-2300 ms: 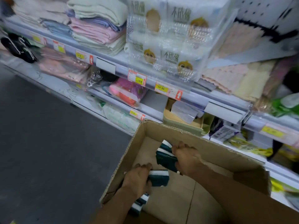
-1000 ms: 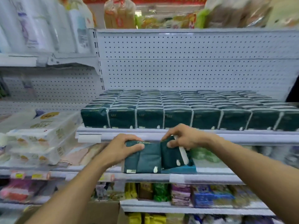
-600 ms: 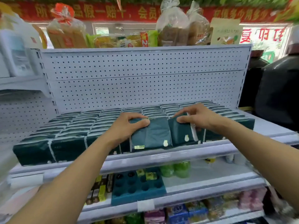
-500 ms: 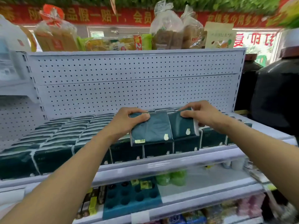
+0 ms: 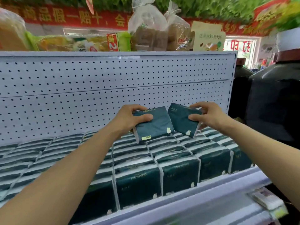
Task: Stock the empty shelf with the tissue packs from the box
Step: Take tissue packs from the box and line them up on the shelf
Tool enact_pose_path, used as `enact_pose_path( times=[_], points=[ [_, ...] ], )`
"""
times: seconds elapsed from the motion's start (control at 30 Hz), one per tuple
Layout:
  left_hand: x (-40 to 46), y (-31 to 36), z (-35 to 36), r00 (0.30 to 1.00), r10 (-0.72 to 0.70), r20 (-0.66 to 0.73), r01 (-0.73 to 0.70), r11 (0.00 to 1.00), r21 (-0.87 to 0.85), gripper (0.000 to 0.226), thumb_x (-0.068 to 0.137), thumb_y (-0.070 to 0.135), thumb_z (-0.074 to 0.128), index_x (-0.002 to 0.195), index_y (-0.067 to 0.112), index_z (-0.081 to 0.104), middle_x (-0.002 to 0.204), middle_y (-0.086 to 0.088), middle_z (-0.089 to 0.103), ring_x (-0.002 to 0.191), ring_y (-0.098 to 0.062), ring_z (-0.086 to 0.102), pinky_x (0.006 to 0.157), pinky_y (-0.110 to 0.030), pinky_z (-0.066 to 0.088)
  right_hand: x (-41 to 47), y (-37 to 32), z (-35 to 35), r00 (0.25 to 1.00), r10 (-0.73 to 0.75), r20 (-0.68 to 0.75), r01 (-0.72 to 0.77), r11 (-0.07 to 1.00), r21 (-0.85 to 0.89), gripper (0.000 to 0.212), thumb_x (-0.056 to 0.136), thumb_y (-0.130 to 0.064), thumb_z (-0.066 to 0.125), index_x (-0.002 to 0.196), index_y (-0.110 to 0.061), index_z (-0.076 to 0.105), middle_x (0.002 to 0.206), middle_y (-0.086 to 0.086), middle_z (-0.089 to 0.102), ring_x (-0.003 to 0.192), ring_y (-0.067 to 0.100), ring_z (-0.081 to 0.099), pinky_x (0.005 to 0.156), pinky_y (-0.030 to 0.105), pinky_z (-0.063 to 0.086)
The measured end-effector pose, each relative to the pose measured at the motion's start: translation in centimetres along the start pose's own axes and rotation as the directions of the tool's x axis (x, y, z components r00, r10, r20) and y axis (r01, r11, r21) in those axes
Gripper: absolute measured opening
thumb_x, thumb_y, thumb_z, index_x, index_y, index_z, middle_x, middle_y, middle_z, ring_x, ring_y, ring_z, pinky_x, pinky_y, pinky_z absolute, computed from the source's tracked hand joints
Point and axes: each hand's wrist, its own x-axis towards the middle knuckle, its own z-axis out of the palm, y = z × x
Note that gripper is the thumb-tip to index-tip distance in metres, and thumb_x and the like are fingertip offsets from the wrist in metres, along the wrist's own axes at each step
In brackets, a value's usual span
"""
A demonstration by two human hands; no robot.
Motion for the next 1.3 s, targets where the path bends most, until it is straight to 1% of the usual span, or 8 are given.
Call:
enact_pose_path(
  times=[0.07, 0.17, 0.3, 0.4, 0.63, 0.93, 1.17, 1.3],
  points=[
    [1.4, -0.1, 0.5, 1.0, -0.005, 0.008, 0.005, 0.999, 0.048, 0.043, 0.075, 0.035, 0.083, 0.113, 0.021, 0.068, 0.106, -0.007, 0.066, 0.08, -0.019, 0.069, 0.057, -0.029, 0.059, 1.6, 1.0, -0.5, 1.0, 0.0, -0.02, 0.0, 1.0, -0.002, 0.036, 0.082, -0.008, 0.076, 0.114, -0.011, 0.062, 0.088, 0.007, 0.062, 0.068, 0.02, 0.065, 0.055, 0.033, 0.06],
    [3.5, -0.5, 1.3, 1.0, -0.018, -0.007, 0.019, 0.994, 0.107, 0.045, 0.076, 0.038, 0.082, 0.116, 0.023, 0.066, 0.11, -0.004, 0.064, 0.092, -0.022, 0.067, 0.068, -0.036, 0.06, 3.9, 2.5, -1.5, 0.999, -0.017, -0.035, 0.016, 1.0, -0.018, 0.03, 0.082, -0.004, 0.074, 0.109, -0.011, 0.062, 0.095, 0.008, 0.065, 0.069, 0.016, 0.064, 0.048, 0.022, 0.053],
    [5.9, -0.7, 3.3, 1.0, -0.015, -0.023, 0.017, 0.991, 0.131, 0.045, 0.08, 0.039, 0.079, 0.118, 0.019, 0.066, 0.109, -0.001, 0.069, 0.091, -0.017, 0.068, 0.069, -0.029, 0.056, 6.6, 4.3, -3.6, 0.999, -0.046, 0.001, 0.046, 0.995, -0.087, 0.021, 0.084, -0.003, 0.071, 0.103, -0.008, 0.063, 0.096, 0.012, 0.068, 0.068, 0.018, 0.063, 0.047, 0.018, 0.049],
    [7.3, 0.1, 5.7, 1.0, -0.005, -0.017, 0.007, 0.989, 0.15, 0.024, 0.087, 0.033, 0.073, 0.107, 0.02, 0.068, 0.095, 0.004, 0.072, 0.079, -0.008, 0.068, 0.06, -0.018, 0.051, 8.1, 5.5, -5.9, 0.998, -0.047, 0.03, 0.051, 0.989, -0.136, 0.019, 0.085, -0.006, 0.07, 0.101, -0.01, 0.062, 0.092, 0.01, 0.068, 0.065, 0.017, 0.06, 0.05, 0.021, 0.051],
    [9.9, 1.6, 11.9, 1.0, -0.001, -0.024, 0.005, 0.988, 0.157, 0.014, 0.089, 0.03, 0.071, 0.1, 0.021, 0.068, 0.091, 0.006, 0.07, 0.081, -0.011, 0.067, 0.062, -0.019, 0.048, 10.1, 8.0, -10.8, 0.997, -0.051, 0.05, 0.058, 0.988, -0.146, 0.021, 0.085, -0.003, 0.069, 0.102, -0.004, 0.057, 0.086, 0.01, 0.066, 0.064, 0.02, 0.059, 0.051, 0.022, 0.051],
    [10.8, 4.0, 17.0, 0.998, 0.017, -0.056, -0.008, 0.988, 0.151, 0.012, 0.09, 0.031, 0.07, 0.097, 0.023, 0.065, 0.088, 0.007, 0.067, 0.075, -0.006, 0.063, 0.056, -0.015, 0.043, 9.6, 10.9, -15.6, 0.997, -0.033, 0.067, 0.04, 0.993, -0.111, 0.023, 0.084, -0.006, 0.071, 0.102, -0.004, 0.056, 0.093, 0.011, 0.07, 0.074, 0.023, 0.065, 0.055, 0.027, 0.053],
    [7.8, 4.5, 18.1, 0.997, 0.058, -0.055, -0.053, 0.994, 0.097, 0.012, 0.089, 0.034, 0.069, 0.097, 0.025, 0.068, 0.089, 0.007, 0.07, 0.076, -0.006, 0.066, 0.063, -0.019, 0.049, 6.6, 10.7, -15.4, 0.999, -0.042, 0.027, 0.043, 0.998, -0.038, 0.023, 0.087, -0.01, 0.069, 0.106, -0.013, 0.056, 0.098, 0.007, 0.069, 0.085, 0.029, 0.068, 0.06, 0.032, 0.056],
    [5.1, 4.7, 17.3, 0.994, 0.105, -0.032, -0.101, 0.988, 0.117, 0.02, 0.089, 0.035, 0.07, 0.104, 0.022, 0.068, 0.094, 0.009, 0.071, 0.08, -0.004, 0.067, 0.067, -0.02, 0.049, 3.8, 9.3, -14.4, 0.998, -0.065, -0.007, 0.066, 0.996, 0.059, 0.028, 0.088, -0.009, 0.066, 0.116, -0.015, 0.061, 0.102, 0.003, 0.071, 0.09, 0.023, 0.069, 0.075, 0.037, 0.058]
  ],
)
